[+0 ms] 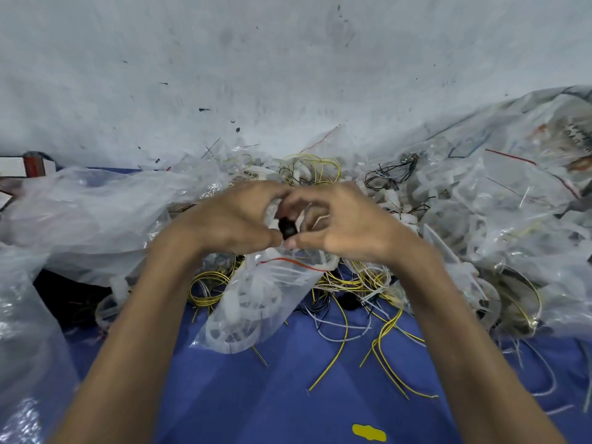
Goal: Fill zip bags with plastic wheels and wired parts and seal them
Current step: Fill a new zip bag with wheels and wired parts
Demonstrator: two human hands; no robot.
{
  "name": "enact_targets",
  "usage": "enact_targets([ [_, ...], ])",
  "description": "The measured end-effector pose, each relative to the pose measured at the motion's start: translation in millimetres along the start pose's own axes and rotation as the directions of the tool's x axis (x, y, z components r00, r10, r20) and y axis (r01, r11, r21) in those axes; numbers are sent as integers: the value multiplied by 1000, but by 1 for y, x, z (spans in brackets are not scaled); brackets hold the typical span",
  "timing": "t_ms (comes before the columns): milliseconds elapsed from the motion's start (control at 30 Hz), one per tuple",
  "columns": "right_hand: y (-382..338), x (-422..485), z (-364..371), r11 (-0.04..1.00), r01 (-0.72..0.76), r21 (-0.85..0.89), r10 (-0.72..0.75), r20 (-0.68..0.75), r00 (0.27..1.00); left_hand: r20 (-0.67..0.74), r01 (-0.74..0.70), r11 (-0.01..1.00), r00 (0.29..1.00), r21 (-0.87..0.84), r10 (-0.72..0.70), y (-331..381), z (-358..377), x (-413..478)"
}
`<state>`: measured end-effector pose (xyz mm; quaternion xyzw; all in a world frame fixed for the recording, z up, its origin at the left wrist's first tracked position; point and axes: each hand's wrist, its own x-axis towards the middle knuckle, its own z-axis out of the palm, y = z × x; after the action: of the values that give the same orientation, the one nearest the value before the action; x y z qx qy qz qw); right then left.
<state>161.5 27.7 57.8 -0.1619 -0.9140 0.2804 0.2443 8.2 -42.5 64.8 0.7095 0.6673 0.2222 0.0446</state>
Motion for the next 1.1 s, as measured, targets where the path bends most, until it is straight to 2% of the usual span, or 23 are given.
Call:
enact_targets([
  [100, 2, 4, 9, 993, -3, -117, 9, 47, 999, -7, 3, 999, 1000, -36, -3, 1, -2, -2],
  [300, 5, 3, 0, 998, -19, -56, 20, 20, 1000, -46, 76, 997, 996, -9, -76, -7, -6, -3],
  [367, 7, 1, -7, 1000, -23, -12, 22, -41, 999, -75, 117, 993, 990, 3, -117, -12, -8, -3],
  [467, 16, -1, -19, 999, -31, -21, 25, -239, 971, -152, 189, 982, 971, 8, -186, -24, -12, -5],
  [567, 36, -2, -25, 987, -133, -86, 96, -344, 934, -241, 268, 963, 935, 6, -259, -38, -17, -8],
  [700, 79, 1, -16, 936, -278, -217, 220, -257, 941, -278, 324, 946, 906, -29, -319, -49, -25, -11],
  [800, 114, 3, 3, 857, -431, -282, 389, -195, 900, -269, 324, 946, 909, -26, -319, -51, -25, -12],
  [867, 130, 3, 21, 813, -490, -314, 444, -210, 871, -262, 314, 949, 916, 0, -303, -49, -24, -11],
  [1100, 152, 26, 44, 772, -574, -273, 445, -411, 795, -238, 263, 965, 938, 20, -251, -43, -17, -4],
])
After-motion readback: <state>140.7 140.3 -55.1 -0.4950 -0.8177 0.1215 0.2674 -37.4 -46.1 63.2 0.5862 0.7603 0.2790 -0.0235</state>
